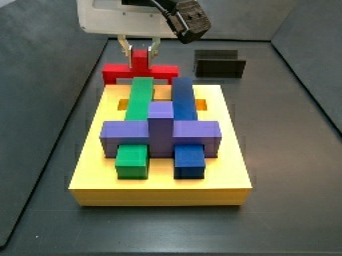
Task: Pick up the red object. Move up. Move to above the board. Insert the red object.
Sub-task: Pick up the red object.
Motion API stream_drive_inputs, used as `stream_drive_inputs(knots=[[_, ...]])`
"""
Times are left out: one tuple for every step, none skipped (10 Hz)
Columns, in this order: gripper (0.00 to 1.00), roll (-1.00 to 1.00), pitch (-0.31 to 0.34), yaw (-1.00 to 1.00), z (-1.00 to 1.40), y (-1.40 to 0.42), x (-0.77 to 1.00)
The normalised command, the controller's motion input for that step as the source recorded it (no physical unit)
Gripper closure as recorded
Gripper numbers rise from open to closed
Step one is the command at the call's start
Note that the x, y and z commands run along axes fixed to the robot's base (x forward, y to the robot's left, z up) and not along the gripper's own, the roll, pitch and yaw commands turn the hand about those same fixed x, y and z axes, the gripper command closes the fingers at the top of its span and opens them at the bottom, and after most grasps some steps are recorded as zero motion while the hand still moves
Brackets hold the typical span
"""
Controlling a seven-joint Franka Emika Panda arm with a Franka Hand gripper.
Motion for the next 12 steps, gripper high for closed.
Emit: stream_drive_inputs(knots=[[1.0, 0.0, 0.0, 0.0, 0.0, 0.0, 0.0], [1.0, 0.0, 0.0, 0.0, 0.0, 0.0, 0.0], [1.0, 0.0, 0.0, 0.0, 0.0, 0.0, 0.0], [1.0, 0.0, 0.0, 0.0, 0.0, 0.0, 0.0], [1.0, 0.0, 0.0, 0.0, 0.0, 0.0, 0.0], [1.0, 0.0, 0.0, 0.0, 0.0, 0.0, 0.0], [1.0, 0.0, 0.0, 0.0, 0.0, 0.0, 0.0], [1.0, 0.0, 0.0, 0.0, 0.0, 0.0, 0.0], [1.0, 0.0, 0.0, 0.0, 0.0, 0.0, 0.0], [1.0, 0.0, 0.0, 0.0, 0.0, 0.0, 0.0], [1.0, 0.0, 0.0, 0.0, 0.0, 0.0, 0.0], [1.0, 0.0, 0.0, 0.0, 0.0, 0.0, 0.0]])
